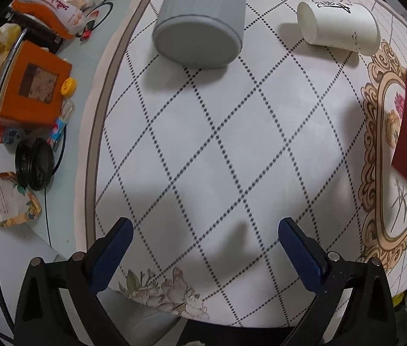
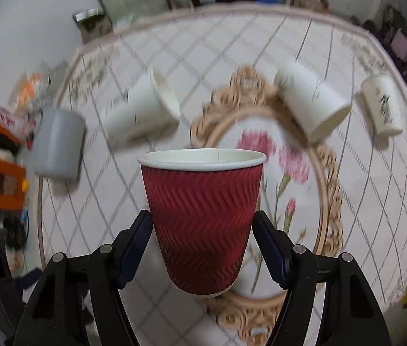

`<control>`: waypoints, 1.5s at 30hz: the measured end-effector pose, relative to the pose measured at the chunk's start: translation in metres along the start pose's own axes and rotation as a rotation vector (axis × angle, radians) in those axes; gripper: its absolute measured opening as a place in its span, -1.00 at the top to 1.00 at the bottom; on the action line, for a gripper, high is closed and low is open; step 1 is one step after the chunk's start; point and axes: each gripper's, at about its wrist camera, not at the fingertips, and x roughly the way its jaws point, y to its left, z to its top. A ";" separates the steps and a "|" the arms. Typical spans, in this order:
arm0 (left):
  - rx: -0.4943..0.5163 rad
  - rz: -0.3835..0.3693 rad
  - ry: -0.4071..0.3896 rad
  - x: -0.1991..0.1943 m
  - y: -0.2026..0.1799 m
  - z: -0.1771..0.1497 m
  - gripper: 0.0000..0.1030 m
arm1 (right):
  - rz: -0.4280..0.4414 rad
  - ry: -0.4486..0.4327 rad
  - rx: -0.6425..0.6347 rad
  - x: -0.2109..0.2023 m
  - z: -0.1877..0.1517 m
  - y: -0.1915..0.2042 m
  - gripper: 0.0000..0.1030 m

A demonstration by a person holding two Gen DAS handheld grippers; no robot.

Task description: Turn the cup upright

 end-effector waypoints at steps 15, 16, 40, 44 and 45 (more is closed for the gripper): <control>0.090 0.030 -0.049 0.015 -0.026 0.025 -1.00 | -0.089 -0.429 -0.023 0.029 0.001 0.005 -0.42; 0.095 0.029 -0.051 0.014 -0.026 0.023 -1.00 | -0.092 -0.428 -0.031 0.028 -0.004 0.005 -0.42; 0.137 -0.041 -0.243 -0.091 -0.024 -0.049 -1.00 | -0.204 -0.275 0.040 -0.063 -0.083 -0.021 -0.91; 0.132 -0.057 -0.330 -0.140 -0.026 -0.073 -1.00 | -0.245 -0.293 0.028 -0.112 -0.089 -0.026 -1.00; 0.127 -0.060 -0.349 -0.151 -0.027 -0.080 -1.00 | -0.254 -0.296 0.020 -0.127 -0.093 -0.026 -1.00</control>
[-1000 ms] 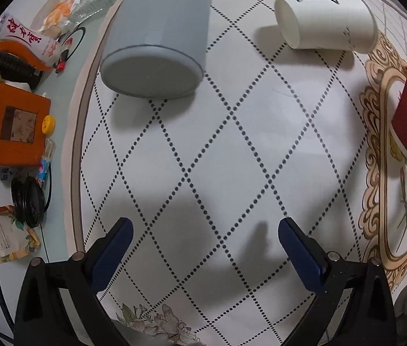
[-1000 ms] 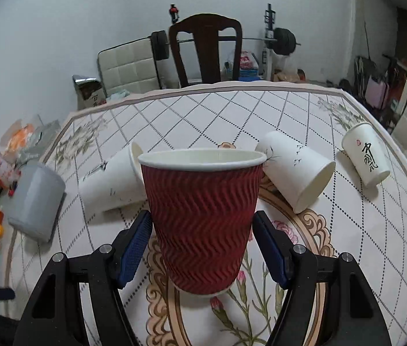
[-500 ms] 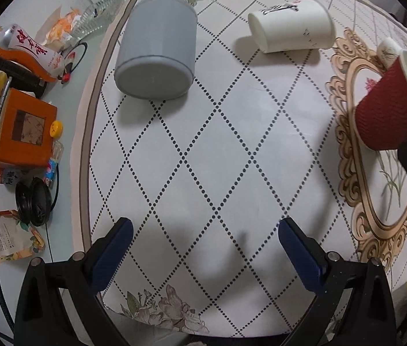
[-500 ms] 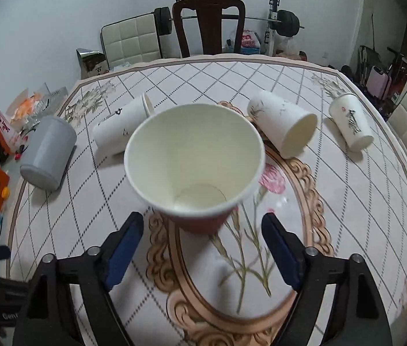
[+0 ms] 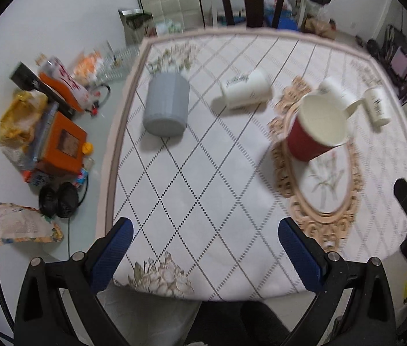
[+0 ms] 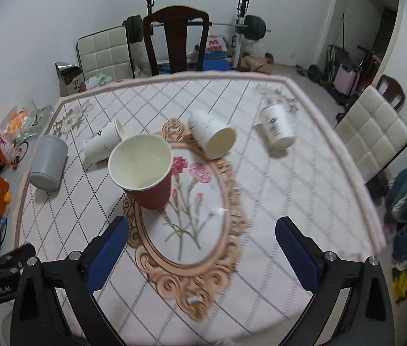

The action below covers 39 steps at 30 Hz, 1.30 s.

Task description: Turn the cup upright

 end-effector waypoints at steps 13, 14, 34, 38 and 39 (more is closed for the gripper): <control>-0.036 0.021 -0.256 -0.144 -0.024 -0.046 -1.00 | 0.009 -0.121 -0.029 -0.162 -0.002 -0.046 -1.00; -0.036 0.020 -0.266 -0.149 -0.025 -0.048 -1.00 | 0.012 -0.129 -0.026 -0.171 -0.003 -0.050 -1.00; -0.054 0.040 -0.333 -0.185 -0.032 -0.086 -1.00 | 0.062 -0.155 -0.048 -0.226 -0.024 -0.070 -1.00; -0.053 0.050 -0.349 -0.189 -0.033 -0.087 -1.00 | 0.063 -0.155 -0.052 -0.227 -0.025 -0.069 -1.00; -0.053 0.048 -0.353 -0.190 -0.033 -0.087 -1.00 | 0.062 -0.156 -0.051 -0.227 -0.025 -0.070 -1.00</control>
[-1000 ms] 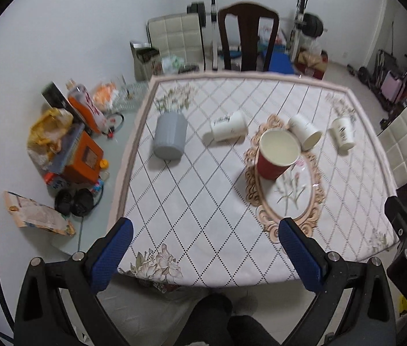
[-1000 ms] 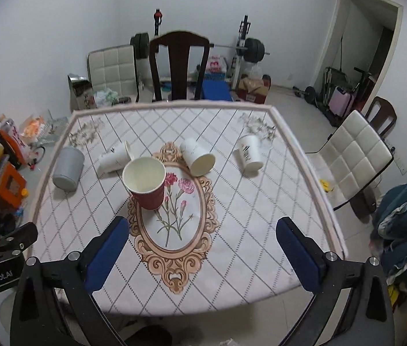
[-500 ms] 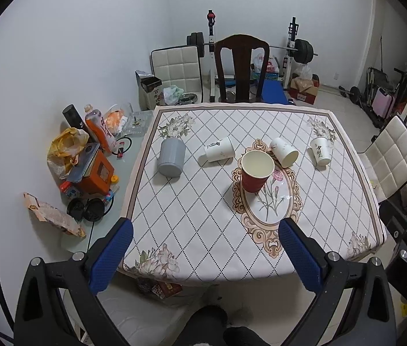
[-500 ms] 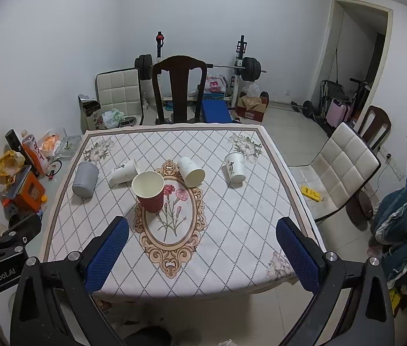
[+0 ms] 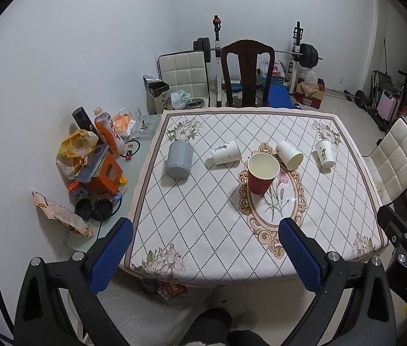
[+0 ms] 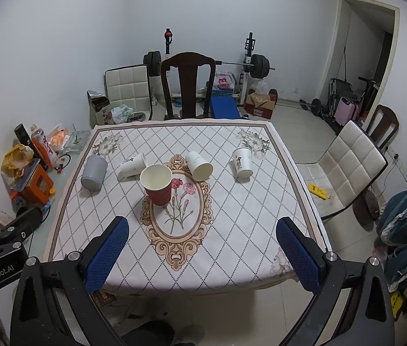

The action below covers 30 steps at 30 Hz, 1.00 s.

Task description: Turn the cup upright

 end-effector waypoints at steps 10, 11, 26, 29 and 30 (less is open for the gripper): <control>0.000 0.004 -0.014 -0.003 0.002 0.002 -1.00 | 0.016 0.000 0.013 -0.002 0.002 -0.003 -1.00; 0.001 0.006 -0.014 -0.003 0.003 0.001 -1.00 | 0.018 -0.001 0.013 -0.002 0.002 -0.003 -1.00; 0.004 0.008 -0.008 -0.002 0.006 -0.001 -1.00 | 0.036 0.002 -0.006 0.001 0.006 0.002 -1.00; -0.002 0.012 -0.007 -0.002 0.006 -0.002 -1.00 | 0.036 0.003 -0.003 0.001 0.006 0.003 -1.00; -0.001 0.012 -0.007 -0.002 0.007 -0.002 -1.00 | 0.036 0.003 -0.004 0.001 0.006 0.003 -1.00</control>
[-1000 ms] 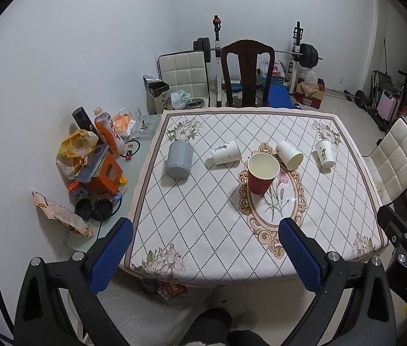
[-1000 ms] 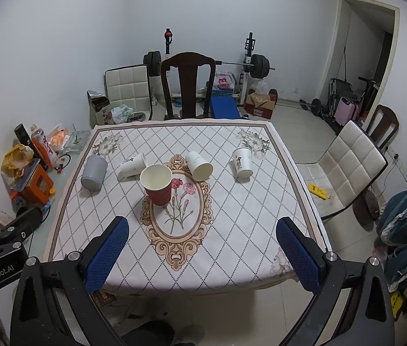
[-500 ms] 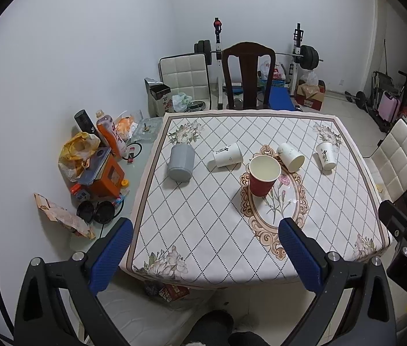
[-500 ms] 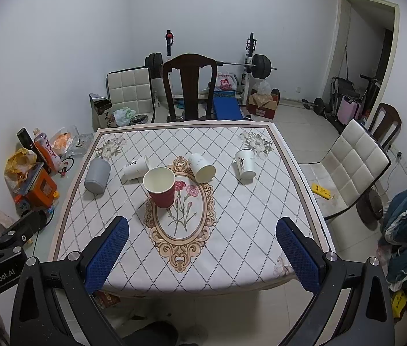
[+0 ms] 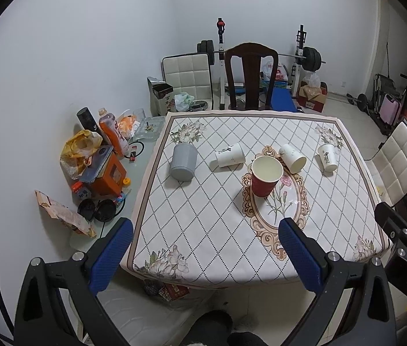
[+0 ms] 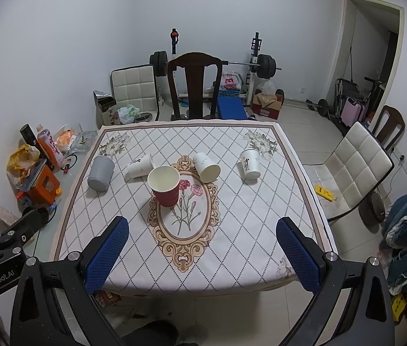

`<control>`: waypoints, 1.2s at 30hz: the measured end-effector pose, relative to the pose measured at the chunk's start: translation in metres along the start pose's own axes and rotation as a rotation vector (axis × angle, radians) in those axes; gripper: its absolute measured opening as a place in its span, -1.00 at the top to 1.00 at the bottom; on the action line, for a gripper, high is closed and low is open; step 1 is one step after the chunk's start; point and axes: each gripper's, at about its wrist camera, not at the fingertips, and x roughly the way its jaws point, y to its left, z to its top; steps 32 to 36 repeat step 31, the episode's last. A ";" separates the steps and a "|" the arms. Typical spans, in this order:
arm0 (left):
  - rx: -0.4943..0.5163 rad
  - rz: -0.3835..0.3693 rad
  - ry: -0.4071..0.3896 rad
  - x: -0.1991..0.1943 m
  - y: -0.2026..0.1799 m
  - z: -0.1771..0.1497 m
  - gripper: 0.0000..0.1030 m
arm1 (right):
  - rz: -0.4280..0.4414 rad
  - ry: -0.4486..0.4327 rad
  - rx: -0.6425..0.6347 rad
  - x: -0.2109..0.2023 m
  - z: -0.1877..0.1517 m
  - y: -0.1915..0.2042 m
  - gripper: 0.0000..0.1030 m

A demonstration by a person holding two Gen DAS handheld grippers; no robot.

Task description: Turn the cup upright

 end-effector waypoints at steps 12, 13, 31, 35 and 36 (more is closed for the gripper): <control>-0.004 -0.001 0.001 0.000 0.003 -0.001 -1.00 | 0.011 0.002 -0.012 0.002 0.001 0.007 -1.00; -0.007 -0.001 0.001 0.000 0.002 0.000 -1.00 | 0.011 0.003 -0.012 0.002 0.001 0.007 -1.00; -0.024 0.008 -0.001 -0.003 0.003 0.001 -1.00 | 0.023 0.005 -0.012 0.001 0.002 0.011 -1.00; -0.024 0.008 -0.001 -0.003 0.003 0.001 -1.00 | 0.023 0.005 -0.012 0.001 0.002 0.011 -1.00; -0.024 0.008 -0.001 -0.003 0.003 0.001 -1.00 | 0.023 0.005 -0.012 0.001 0.002 0.011 -1.00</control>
